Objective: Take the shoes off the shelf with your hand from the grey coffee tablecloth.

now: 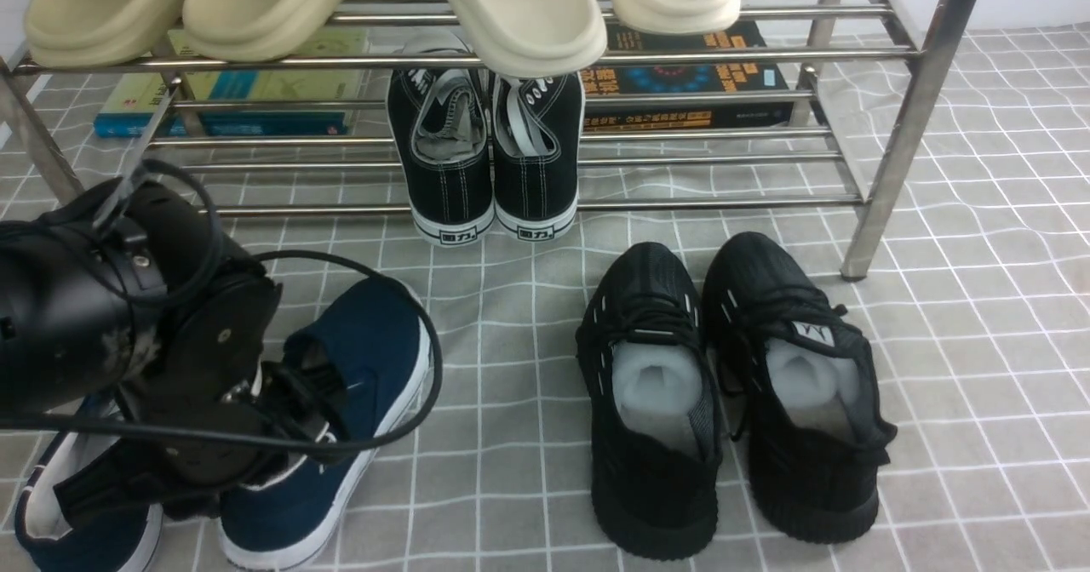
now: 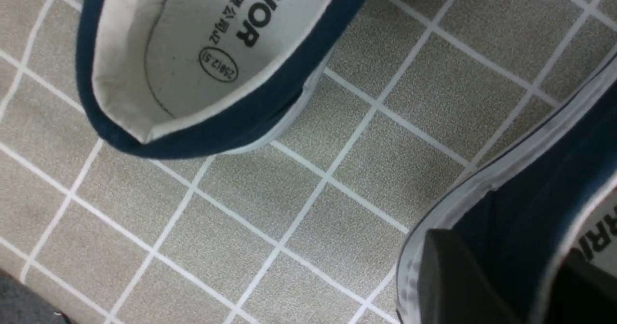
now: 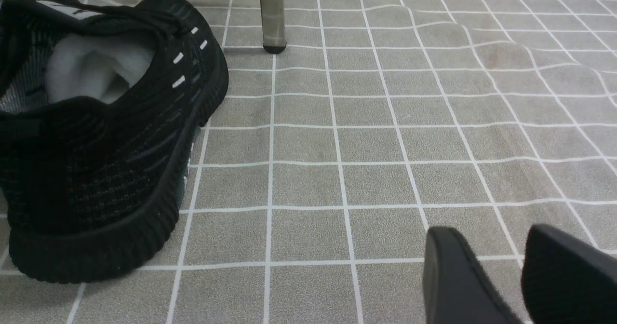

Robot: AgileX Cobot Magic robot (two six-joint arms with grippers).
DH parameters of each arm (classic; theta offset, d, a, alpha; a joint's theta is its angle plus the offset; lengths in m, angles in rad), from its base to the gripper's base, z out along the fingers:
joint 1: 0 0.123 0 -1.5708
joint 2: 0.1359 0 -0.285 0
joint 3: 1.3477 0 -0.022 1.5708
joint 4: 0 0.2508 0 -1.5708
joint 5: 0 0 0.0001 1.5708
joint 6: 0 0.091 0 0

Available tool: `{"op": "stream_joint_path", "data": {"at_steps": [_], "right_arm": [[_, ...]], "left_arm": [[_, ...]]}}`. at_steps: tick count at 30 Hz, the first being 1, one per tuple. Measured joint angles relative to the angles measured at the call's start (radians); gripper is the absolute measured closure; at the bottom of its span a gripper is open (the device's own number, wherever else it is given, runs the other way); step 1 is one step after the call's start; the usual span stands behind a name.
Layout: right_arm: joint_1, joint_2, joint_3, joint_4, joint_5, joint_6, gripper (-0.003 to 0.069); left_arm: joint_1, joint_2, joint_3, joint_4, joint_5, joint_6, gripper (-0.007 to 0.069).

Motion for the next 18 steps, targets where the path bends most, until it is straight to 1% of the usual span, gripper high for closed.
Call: {"op": "stream_joint_path", "data": {"at_steps": [2,3,4,6,8,9,11,12,13,15,16,17,18], "right_arm": [[0.000,0.000,0.000,0.000,0.000,0.000,0.0420],[0.000,0.000,0.000,0.000,0.000,0.000,0.0420],[0.000,0.000,0.000,0.000,0.000,0.000,0.0420],[0.000,0.000,0.000,0.000,0.000,0.000,0.0420],[0.000,0.000,0.000,0.000,0.000,0.000,0.0420],[0.000,0.000,0.000,0.000,0.000,0.000,0.0420],[0.000,0.000,0.000,0.000,0.000,0.000,0.0420],[0.000,0.000,0.000,0.000,0.000,0.000,0.0420],[0.000,0.000,0.000,0.000,0.000,0.000,0.0420],[0.000,0.000,0.000,0.000,0.000,0.000,0.0420],[0.000,0.000,0.000,0.000,0.000,0.000,0.0420],[0.000,0.000,0.000,0.000,0.000,0.000,0.0420],[0.000,0.000,0.000,0.000,0.000,0.000,0.0420]], "left_arm": [[0.000,-0.001,-0.001,0.008,0.010,0.007,0.0341],[0.000,-0.009,-0.003,0.012,0.025,0.015,0.0286],[0.000,-0.014,-0.009,0.016,0.040,0.022,0.0253],[0.000,-0.031,-0.026,0.022,0.066,0.042,0.0219],[0.000,-0.060,-0.052,0.024,0.091,0.084,0.0214],[0.000,-0.092,-0.081,0.026,0.110,0.134,0.0236],[0.000,-0.159,-0.120,0.023,0.153,0.247,0.0322],[0.000,-0.165,-0.123,0.020,0.163,0.257,0.0343],[0.000,-0.211,-0.140,0.011,0.189,0.331,0.0412],[0.000,-0.285,-0.147,-0.019,0.214,0.438,0.0541],[0.000,-0.323,-0.146,-0.040,0.223,0.486,0.0578],[0.000,-0.332,-0.146,-0.045,0.224,0.495,0.0584],[0.000,-0.391,-0.138,-0.083,0.227,0.553,0.0608]]}}
